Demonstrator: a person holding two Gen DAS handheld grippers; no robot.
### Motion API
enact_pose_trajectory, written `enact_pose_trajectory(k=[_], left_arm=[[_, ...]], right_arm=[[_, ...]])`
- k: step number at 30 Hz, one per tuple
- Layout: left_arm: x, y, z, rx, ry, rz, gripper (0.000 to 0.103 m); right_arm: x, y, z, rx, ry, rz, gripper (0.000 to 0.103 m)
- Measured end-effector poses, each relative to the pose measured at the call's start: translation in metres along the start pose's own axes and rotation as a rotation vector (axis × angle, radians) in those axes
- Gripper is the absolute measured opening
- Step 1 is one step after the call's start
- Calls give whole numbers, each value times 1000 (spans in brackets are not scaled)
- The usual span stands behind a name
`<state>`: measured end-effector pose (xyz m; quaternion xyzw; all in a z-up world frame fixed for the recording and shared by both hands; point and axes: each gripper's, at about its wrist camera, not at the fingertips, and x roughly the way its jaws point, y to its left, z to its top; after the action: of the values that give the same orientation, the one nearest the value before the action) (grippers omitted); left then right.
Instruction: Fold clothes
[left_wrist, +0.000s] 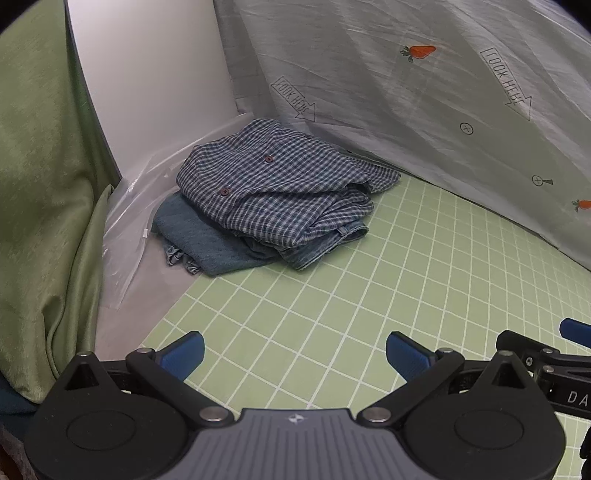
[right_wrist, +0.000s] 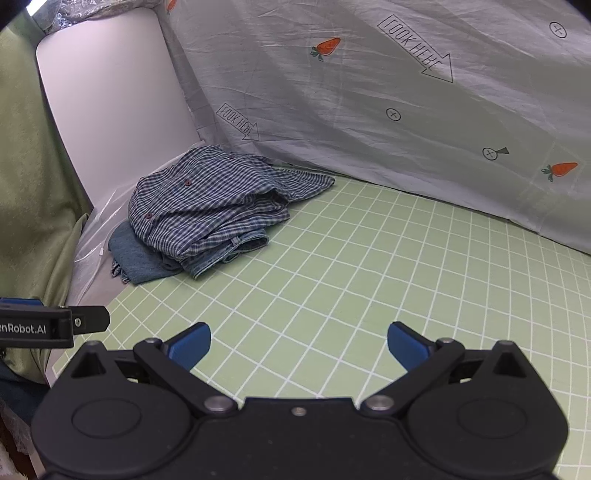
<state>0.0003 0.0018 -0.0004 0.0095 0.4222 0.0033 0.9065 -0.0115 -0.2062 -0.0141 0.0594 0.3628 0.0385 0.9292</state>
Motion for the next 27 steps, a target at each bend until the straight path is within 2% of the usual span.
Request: enact_pose_trajectory(k=[5, 27], left_arm=[[2, 8, -1, -2, -1, 3, 103], [7, -3, 3, -7, 14, 0, 103]], right_arm=[[-2, 2, 2, -2, -5, 3, 103], [-1, -6, 4, -21, 12, -1, 103]])
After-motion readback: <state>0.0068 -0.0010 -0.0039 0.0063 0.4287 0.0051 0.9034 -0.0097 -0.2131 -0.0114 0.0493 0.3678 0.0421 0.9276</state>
